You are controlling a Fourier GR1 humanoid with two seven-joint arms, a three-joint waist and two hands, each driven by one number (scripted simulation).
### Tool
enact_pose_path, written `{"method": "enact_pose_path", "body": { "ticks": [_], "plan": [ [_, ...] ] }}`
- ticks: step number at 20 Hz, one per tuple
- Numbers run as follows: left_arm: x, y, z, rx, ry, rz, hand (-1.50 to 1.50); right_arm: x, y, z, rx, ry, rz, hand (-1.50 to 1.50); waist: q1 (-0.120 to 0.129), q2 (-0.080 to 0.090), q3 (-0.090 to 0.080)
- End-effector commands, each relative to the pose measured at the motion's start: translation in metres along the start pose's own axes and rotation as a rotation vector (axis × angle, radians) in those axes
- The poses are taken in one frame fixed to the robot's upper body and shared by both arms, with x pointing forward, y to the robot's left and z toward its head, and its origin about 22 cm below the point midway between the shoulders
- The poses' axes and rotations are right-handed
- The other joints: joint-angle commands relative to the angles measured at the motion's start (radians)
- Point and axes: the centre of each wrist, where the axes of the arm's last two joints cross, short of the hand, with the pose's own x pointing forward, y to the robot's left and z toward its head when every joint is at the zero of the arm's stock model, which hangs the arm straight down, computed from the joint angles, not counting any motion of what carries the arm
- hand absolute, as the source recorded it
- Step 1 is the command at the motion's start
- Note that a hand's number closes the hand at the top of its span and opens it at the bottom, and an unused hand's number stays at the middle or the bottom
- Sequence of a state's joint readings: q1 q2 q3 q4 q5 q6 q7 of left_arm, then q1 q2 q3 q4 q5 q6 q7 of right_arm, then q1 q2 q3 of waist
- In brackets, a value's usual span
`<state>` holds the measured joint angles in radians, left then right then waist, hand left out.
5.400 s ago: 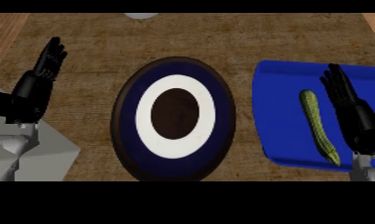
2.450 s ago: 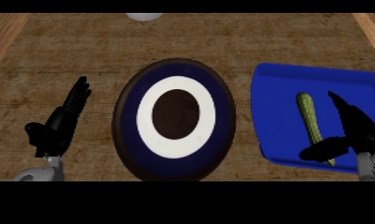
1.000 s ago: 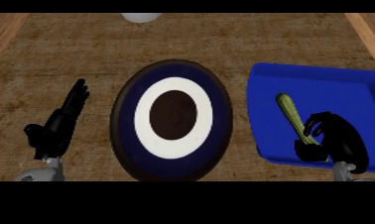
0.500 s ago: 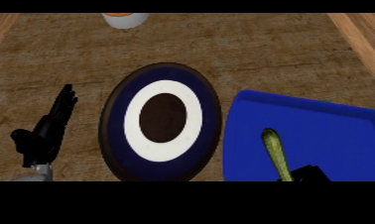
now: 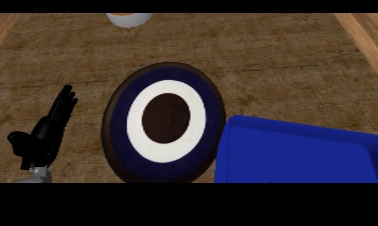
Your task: Pick the squash from the tray and place it in the plate
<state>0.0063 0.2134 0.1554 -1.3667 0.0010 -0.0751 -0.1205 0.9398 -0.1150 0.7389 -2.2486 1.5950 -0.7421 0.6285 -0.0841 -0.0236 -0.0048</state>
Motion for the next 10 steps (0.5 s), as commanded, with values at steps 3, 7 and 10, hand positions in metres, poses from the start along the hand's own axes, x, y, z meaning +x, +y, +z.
{"method": "enact_pose_path", "body": {
  "ticks": [3, 7, 10],
  "plan": [
    [0.011, -0.008, -0.004, -0.017, -0.029, -0.003, 0.00, 0.032, -0.031, 0.025, -0.169, -0.054, -0.020, 1.50, 0.023, 0.005, 0.002],
    [0.006, -0.011, 0.002, -0.044, -0.021, -0.002, 0.00, 0.065, -0.039, 0.038, -0.173, -0.070, -0.080, 1.50, 0.044, 0.015, 0.001],
    [0.007, -0.019, -0.012, -0.049, -0.033, 0.021, 0.00, 0.071, -0.043, 0.033, -0.180, -0.087, -0.063, 1.50, 0.053, 0.023, 0.001]
  ]
}}
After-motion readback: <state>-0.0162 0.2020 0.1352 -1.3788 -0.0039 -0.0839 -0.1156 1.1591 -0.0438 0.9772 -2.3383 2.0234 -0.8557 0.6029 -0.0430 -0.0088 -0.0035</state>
